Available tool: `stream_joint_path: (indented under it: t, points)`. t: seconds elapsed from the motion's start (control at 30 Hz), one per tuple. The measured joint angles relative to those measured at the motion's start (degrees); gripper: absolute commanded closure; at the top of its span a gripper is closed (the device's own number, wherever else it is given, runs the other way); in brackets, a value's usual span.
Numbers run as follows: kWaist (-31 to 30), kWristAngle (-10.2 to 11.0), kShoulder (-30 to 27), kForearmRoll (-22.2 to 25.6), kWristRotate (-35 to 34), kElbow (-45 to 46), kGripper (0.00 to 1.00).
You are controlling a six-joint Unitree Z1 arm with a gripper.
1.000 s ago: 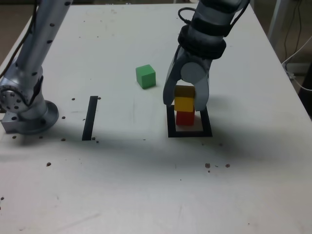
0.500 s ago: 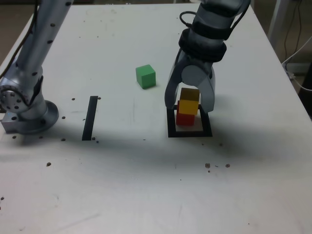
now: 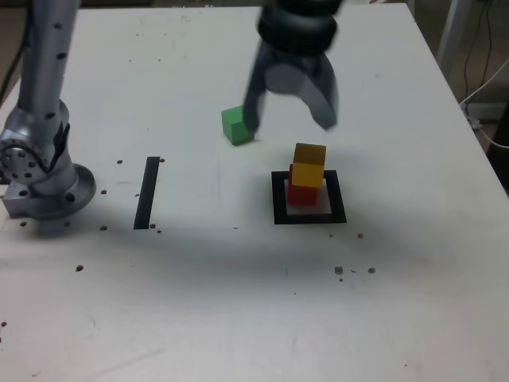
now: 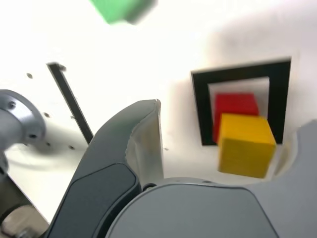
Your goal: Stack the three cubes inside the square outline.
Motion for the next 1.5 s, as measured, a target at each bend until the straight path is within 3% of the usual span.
stream_joint_path:
  t: [0.2, 0.4, 0.7, 0.97, 1.13, 1.3, 1.5]
  points:
    - [4.3, 2.3, -2.7, -2.0, -1.2, 7.6, 0.0]
    - [9.5, 2.6, -2.8, -6.5, -2.0, 13.9, 0.0]
    - [15.4, 0.2, -0.7, -12.0, -2.6, 20.6, 0.01]
    - [18.7, -1.0, 2.1, -13.7, 0.6, 20.1, 0.04]
    - [20.9, -2.2, 3.1, -13.7, 3.5, 18.9, 0.18]
    - [22.5, -4.4, 4.8, -14.3, 6.2, 18.8, 0.4]
    - [23.0, -5.4, 5.7, -16.7, 7.6, 19.3, 0.66]
